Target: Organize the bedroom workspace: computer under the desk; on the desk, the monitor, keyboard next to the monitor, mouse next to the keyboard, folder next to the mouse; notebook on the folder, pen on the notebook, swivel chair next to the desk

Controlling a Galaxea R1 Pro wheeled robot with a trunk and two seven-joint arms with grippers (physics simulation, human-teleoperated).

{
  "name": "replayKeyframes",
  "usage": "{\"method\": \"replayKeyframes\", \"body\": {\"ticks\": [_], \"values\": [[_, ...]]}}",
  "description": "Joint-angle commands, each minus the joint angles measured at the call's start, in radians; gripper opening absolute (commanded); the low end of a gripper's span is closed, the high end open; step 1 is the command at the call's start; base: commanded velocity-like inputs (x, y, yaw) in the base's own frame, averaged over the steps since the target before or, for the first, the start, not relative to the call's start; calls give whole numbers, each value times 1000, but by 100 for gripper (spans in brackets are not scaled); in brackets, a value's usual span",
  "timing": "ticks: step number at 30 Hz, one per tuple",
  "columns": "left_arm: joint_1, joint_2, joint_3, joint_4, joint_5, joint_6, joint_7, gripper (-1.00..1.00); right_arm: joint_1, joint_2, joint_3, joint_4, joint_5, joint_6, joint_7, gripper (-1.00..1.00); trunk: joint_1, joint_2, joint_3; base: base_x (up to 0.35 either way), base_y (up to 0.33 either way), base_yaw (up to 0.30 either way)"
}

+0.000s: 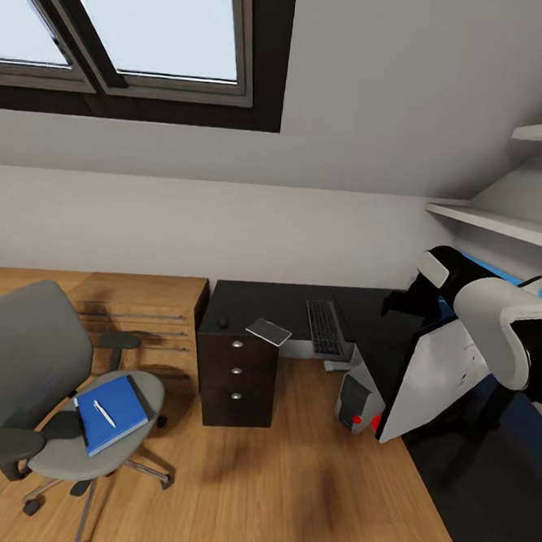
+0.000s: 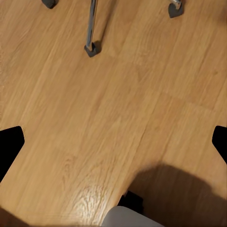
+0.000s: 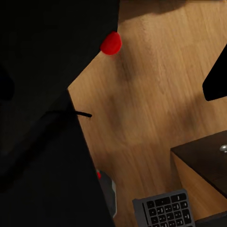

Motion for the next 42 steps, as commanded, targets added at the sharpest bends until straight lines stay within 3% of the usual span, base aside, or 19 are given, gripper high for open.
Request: {"method": "replayKeyframes", "body": {"ticks": [1,25,28,33,38,42], "values": [[-1,0,-9,0,10,-4,4,100,0,0,6,-2,-9,4,-6,100,0,-1,-2,-36,0,0],[-1,0,-8,0,10,-4,4,100,0,-1,11,-22,-1,-10,-11,100,0,-1,-2,-124,-19,0],[-1,0,-8,0,10,-4,4,100,-1,-1,17,-88,9,-17,-11,100,0,-1,-2,-2,-1,0],[-1,0,-8,0,9,-5,4,100,0,-15,21,-344,21,-51,-19,100,0,-1,-2,-24,-24,0],[-1,0,-8,0,10,-4,4,100,0,-65,20,-518,27,-57,-48,100,0,-1,-2,-187,-152,0],[-1,0,-8,0,9,-4,4,100,2,-92,20,-558,26,-51,-55,100,0,-1,-2,-291,-104,0]]}}
